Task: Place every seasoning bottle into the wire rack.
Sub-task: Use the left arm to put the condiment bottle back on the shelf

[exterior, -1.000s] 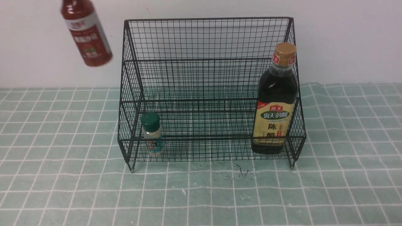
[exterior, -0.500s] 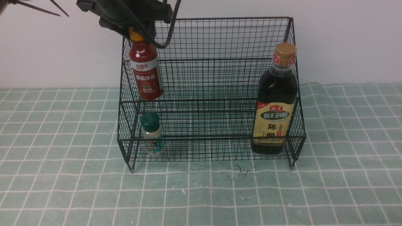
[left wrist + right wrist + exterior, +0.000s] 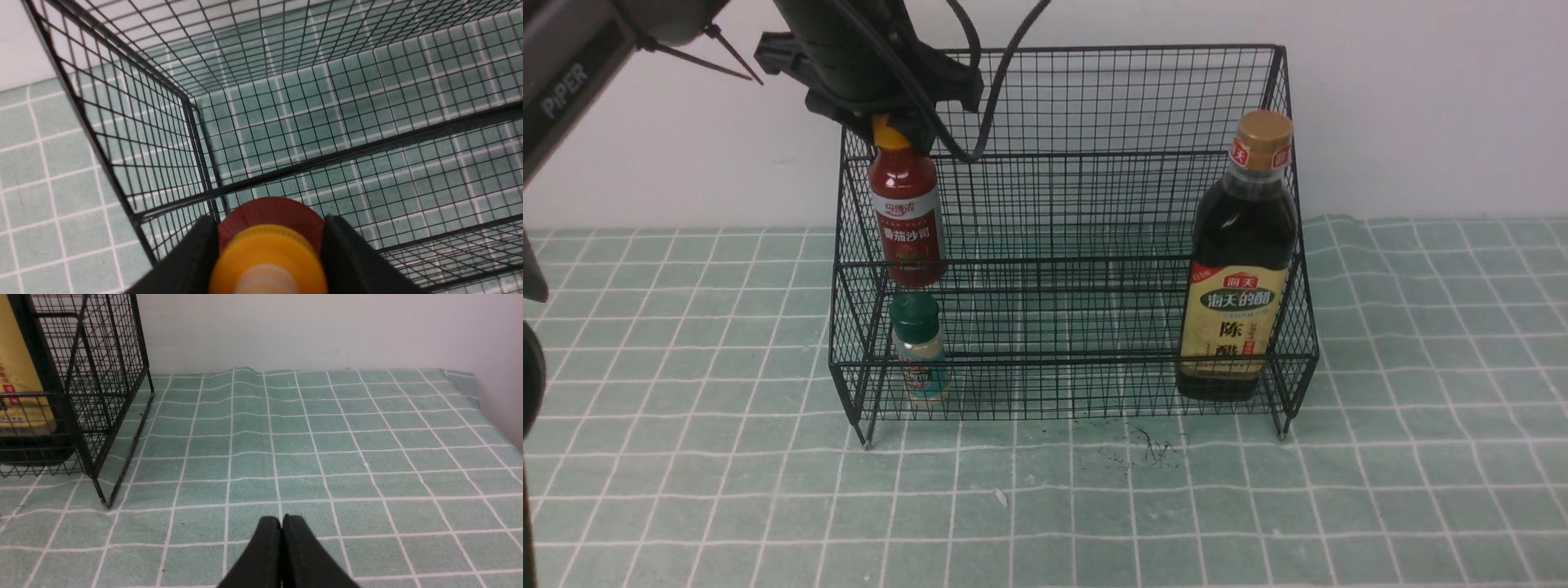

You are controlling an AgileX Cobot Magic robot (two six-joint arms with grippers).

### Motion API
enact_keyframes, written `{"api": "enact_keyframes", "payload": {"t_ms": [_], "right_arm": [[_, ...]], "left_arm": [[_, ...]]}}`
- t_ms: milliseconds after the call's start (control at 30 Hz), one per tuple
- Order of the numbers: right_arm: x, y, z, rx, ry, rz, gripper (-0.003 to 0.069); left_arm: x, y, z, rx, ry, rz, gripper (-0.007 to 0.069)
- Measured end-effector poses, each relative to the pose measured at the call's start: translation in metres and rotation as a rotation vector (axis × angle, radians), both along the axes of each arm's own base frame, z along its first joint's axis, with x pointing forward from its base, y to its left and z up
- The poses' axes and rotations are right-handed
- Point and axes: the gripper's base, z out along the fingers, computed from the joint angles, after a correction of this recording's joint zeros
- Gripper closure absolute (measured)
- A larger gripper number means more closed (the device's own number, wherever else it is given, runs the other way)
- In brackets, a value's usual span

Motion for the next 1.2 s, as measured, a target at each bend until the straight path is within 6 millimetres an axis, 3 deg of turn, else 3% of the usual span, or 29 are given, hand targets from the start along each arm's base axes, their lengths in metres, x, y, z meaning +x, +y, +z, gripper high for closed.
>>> {"api": "enact_keyframes", "payload": {"t_ms": [233, 700, 867, 1033, 1167, 1200], "right_arm": [[0.0, 0.0, 0.0, 0.002, 0.0, 0.0, 0.0672], [0.0, 0.0, 0.0, 0.002, 0.0, 0.0, 0.0672], [0.0, 0.0, 0.0, 0.003, 0.0, 0.0, 0.0672], [0.0, 0.0, 0.0, 0.003, 0.0, 0.0, 0.0672], [0.0, 0.0, 0.0, 0.003, 0.0, 0.0, 0.0672], [0.0, 0.0, 0.0, 0.003, 0.0, 0.0, 0.0672]], "left_arm": [[0.015, -0.01, -0.039, -0.024, 0.099, -0.006, 0.0336], [0.019, -0.014, -0.052, -0.028, 0.13, -0.012, 0.0322], [0.02, -0.015, -0.052, -0.036, 0.118, -0.015, 0.0249], [0.02, -0.015, -0.051, -0.033, 0.115, -0.023, 0.0228], [0.015, -0.012, -0.036, -0.025, 0.079, -0.036, 0.023], [0.009, -0.009, -0.014, -0.016, 0.024, -0.035, 0.0244]]}}
